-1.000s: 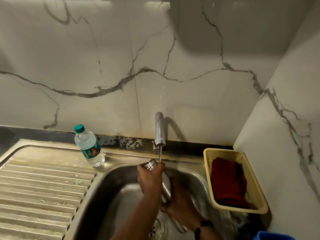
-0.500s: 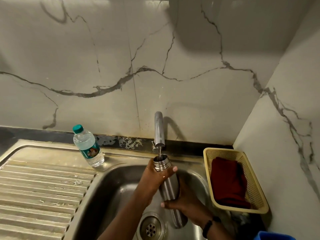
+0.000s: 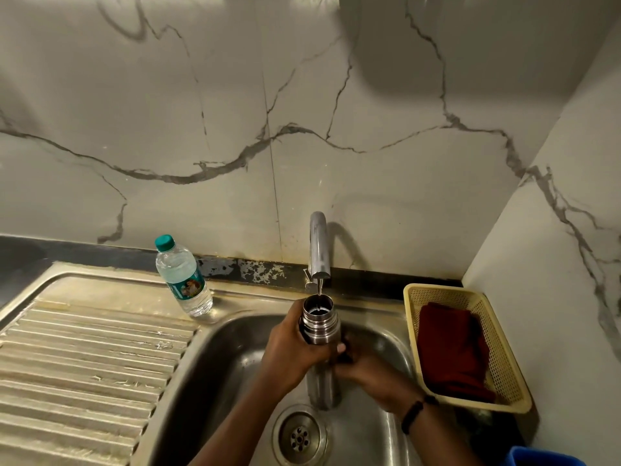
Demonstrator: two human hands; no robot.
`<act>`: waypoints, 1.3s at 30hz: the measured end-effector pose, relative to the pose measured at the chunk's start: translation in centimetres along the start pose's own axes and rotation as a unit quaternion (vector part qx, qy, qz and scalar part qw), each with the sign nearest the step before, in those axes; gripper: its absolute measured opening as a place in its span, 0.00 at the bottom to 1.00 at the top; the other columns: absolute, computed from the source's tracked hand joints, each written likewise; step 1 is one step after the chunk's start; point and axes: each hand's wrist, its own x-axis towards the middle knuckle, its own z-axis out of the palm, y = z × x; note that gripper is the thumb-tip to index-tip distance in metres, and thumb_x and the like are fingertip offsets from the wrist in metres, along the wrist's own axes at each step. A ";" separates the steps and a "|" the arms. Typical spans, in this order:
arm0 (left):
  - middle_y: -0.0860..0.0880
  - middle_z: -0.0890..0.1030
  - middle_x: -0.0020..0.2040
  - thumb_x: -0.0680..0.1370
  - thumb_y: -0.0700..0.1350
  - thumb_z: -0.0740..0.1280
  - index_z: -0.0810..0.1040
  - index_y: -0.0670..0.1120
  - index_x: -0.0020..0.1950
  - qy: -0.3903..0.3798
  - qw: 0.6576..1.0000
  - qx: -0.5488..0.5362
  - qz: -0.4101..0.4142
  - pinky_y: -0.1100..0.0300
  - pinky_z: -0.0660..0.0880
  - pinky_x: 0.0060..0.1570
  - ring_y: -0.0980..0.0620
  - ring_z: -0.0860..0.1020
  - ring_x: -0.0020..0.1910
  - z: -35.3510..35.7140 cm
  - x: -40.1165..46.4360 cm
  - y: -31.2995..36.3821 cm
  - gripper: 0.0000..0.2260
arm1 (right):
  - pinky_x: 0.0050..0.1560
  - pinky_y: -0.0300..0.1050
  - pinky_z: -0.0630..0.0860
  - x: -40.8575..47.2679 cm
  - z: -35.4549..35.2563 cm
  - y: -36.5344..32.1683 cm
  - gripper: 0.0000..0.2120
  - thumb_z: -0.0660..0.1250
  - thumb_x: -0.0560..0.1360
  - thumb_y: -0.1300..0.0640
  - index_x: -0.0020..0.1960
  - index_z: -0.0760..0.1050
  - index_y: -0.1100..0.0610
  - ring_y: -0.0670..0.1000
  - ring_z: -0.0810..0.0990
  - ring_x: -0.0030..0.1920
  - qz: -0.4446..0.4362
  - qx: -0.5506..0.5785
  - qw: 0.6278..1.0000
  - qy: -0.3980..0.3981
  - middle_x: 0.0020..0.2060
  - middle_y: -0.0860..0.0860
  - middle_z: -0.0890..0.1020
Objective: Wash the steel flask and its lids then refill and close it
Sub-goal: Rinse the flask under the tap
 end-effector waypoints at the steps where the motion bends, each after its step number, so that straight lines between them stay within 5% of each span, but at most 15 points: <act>1: 0.60 0.82 0.56 0.63 0.52 0.83 0.72 0.59 0.65 0.007 1.000 0.008 0.009 0.72 0.74 0.54 0.66 0.79 0.56 -0.1 0.0 0.0 0.34 | 0.64 0.45 0.75 0.1 -0.3 -0.4 0.22 0.67 0.77 0.65 0.66 0.73 0.48 0.45 0.78 0.63 -0.006 -0.001 1.000 0.014 0.61 0.46 0.81; 4: 0.60 0.82 0.56 0.63 0.51 0.83 0.71 0.58 0.66 0.019 0.999 0.033 0.026 0.72 0.73 0.54 0.67 0.78 0.56 -0.3 0.0 0.0 0.35 | 0.60 0.48 0.78 0.9 -0.8 -1.8 0.15 0.60 0.81 0.63 0.62 0.78 0.49 0.46 0.81 0.58 -0.020 0.002 0.995 0.096 0.57 0.47 0.83; 8: 0.62 0.81 0.55 0.64 0.50 0.83 0.70 0.63 0.62 0.016 0.999 0.045 0.024 0.76 0.72 0.53 0.69 0.77 0.57 -0.2 -0.4 -0.1 0.33 | 0.48 0.36 0.78 2.3 -0.7 -3.8 0.10 0.63 0.80 0.61 0.53 0.80 0.50 0.41 0.82 0.49 -0.041 -0.067 0.976 0.205 0.48 0.44 0.84; 12: 0.61 0.81 0.55 0.64 0.48 0.83 0.70 0.63 0.61 0.023 0.998 0.044 0.024 0.76 0.72 0.52 0.68 0.78 0.56 0.0 -0.6 -0.1 0.33 | 0.49 0.36 0.79 3.9 -0.6 -5.8 0.08 0.67 0.78 0.61 0.49 0.81 0.50 0.41 0.82 0.45 -0.088 -0.092 0.972 0.199 0.44 0.45 0.84; 16: 0.59 0.82 0.54 0.65 0.46 0.82 0.70 0.61 0.62 0.020 0.998 0.042 0.034 0.76 0.72 0.51 0.68 0.78 0.54 0.0 -0.4 0.3 0.32 | 0.41 0.23 0.72 6.7 -0.6 -7.8 0.13 0.68 0.78 0.63 0.62 0.77 0.56 0.39 0.78 0.43 -0.111 -0.161 0.958 0.208 0.47 0.45 0.81; 19: 0.60 0.82 0.53 0.65 0.46 0.82 0.71 0.61 0.63 0.020 0.998 0.046 0.040 0.75 0.72 0.51 0.67 0.79 0.54 -0.1 -0.3 0.5 0.32 | 0.52 0.30 0.75 9.3 -1.0 -8.2 0.18 0.68 0.77 0.64 0.67 0.75 0.57 0.48 0.81 0.54 -0.111 -0.247 0.950 0.157 0.58 0.51 0.81; 23: 0.61 0.82 0.55 0.64 0.48 0.83 0.71 0.61 0.64 0.024 0.998 0.044 0.038 0.74 0.72 0.53 0.67 0.78 0.55 -0.2 -0.1 0.6 0.34 | 0.61 0.47 0.77 11.8 -1.6 -7.5 0.15 0.69 0.77 0.61 0.63 0.78 0.59 0.53 0.82 0.56 -0.079 -0.281 0.950 0.113 0.57 0.55 0.83; 29: 0.61 0.81 0.55 0.65 0.47 0.82 0.70 0.60 0.64 0.019 0.998 0.040 0.040 0.75 0.72 0.52 0.67 0.78 0.56 -0.3 0.0 0.5 0.33 | 0.55 0.57 0.81 14.3 -1.6 -5.7 0.11 0.71 0.75 0.59 0.57 0.78 0.59 0.57 0.83 0.53 -0.068 -0.256 0.956 0.130 0.52 0.58 0.83; 34: 0.61 0.81 0.54 0.65 0.46 0.82 0.71 0.57 0.65 0.027 0.999 0.018 0.026 0.76 0.71 0.52 0.68 0.78 0.55 -0.8 -0.1 0.6 0.33 | 0.43 0.35 0.80 12.1 -2.0 -6.3 0.09 0.68 0.78 0.64 0.56 0.80 0.54 0.43 0.85 0.43 -0.048 -0.092 0.983 0.151 0.49 0.51 0.85; 37: 0.60 0.83 0.54 0.64 0.46 0.83 0.73 0.55 0.65 0.041 0.999 -0.005 0.015 0.74 0.73 0.51 0.66 0.79 0.54 -1.1 -0.4 0.4 0.33 | 0.49 0.41 0.80 9.1 -1.9 -5.1 0.17 0.67 0.76 0.67 0.54 0.76 0.45 0.50 0.83 0.51 -0.055 -0.034 0.982 0.178 0.55 0.55 0.82; 39: 0.59 0.83 0.54 0.64 0.47 0.83 0.73 0.57 0.64 0.053 0.998 -0.018 0.012 0.72 0.74 0.53 0.64 0.80 0.55 -1.5 -0.8 0.3 0.32 | 0.60 0.47 0.77 5.8 -2.1 -3.5 0.19 0.68 0.75 0.64 0.61 0.74 0.45 0.51 0.79 0.60 -0.046 -0.027 0.995 0.081 0.62 0.54 0.79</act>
